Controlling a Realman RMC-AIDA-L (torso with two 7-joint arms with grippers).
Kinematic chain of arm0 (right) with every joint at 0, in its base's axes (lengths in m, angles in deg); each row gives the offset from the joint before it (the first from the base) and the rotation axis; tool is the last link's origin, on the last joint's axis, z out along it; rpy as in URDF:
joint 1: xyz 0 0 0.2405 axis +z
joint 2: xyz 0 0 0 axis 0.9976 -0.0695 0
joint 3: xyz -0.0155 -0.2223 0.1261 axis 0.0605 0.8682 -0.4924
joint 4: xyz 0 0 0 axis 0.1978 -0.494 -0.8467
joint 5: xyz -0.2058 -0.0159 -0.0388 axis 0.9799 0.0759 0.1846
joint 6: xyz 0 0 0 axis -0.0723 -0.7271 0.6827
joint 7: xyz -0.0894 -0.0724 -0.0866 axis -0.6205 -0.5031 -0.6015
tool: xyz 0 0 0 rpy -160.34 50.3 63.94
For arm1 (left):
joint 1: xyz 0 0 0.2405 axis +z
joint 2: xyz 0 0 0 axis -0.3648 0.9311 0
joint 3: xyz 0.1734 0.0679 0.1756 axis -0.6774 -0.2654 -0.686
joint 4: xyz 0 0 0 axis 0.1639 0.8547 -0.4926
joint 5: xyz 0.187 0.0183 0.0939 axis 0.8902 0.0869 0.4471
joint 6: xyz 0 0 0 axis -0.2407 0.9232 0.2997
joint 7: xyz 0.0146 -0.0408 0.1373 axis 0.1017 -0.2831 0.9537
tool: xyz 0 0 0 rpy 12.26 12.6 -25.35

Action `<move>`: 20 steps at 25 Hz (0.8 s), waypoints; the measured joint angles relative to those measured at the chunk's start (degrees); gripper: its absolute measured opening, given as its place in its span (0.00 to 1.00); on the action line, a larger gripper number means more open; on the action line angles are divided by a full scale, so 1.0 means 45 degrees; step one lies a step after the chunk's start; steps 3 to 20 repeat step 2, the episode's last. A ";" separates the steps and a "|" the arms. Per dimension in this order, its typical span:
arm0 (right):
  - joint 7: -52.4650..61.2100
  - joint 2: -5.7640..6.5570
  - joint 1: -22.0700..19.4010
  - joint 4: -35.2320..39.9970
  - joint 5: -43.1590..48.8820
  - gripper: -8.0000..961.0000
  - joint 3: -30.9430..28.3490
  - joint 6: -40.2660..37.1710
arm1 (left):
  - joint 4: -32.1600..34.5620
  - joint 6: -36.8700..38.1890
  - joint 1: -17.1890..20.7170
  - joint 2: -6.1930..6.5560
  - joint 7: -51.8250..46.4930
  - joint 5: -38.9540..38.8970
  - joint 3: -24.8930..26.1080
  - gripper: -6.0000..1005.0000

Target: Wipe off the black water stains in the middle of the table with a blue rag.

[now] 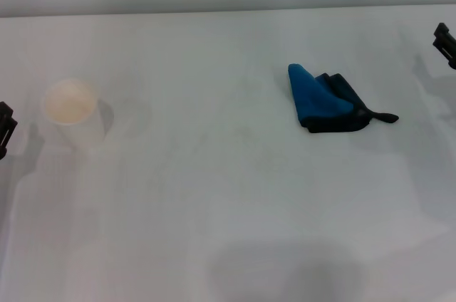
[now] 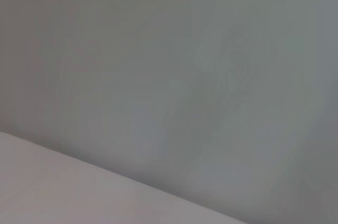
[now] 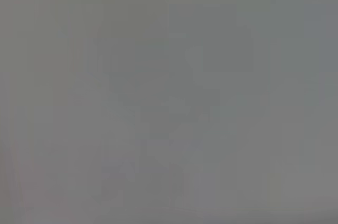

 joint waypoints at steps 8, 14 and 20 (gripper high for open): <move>0.0007 0.0003 0.0010 0.0002 -0.0001 0.91 -0.0127 -0.0064 | 0.0000 -0.0001 -0.0008 0.0000 -0.0009 -0.0003 0.0001 0.87; 0.0007 0.0003 0.0010 0.0002 -0.0001 0.91 -0.0127 -0.0064 | 0.0000 -0.0001 -0.0008 0.0000 -0.0009 -0.0003 0.0001 0.87; 0.0007 0.0003 0.0010 0.0002 -0.0001 0.91 -0.0127 -0.0064 | 0.0000 -0.0001 -0.0008 0.0000 -0.0009 -0.0003 0.0001 0.87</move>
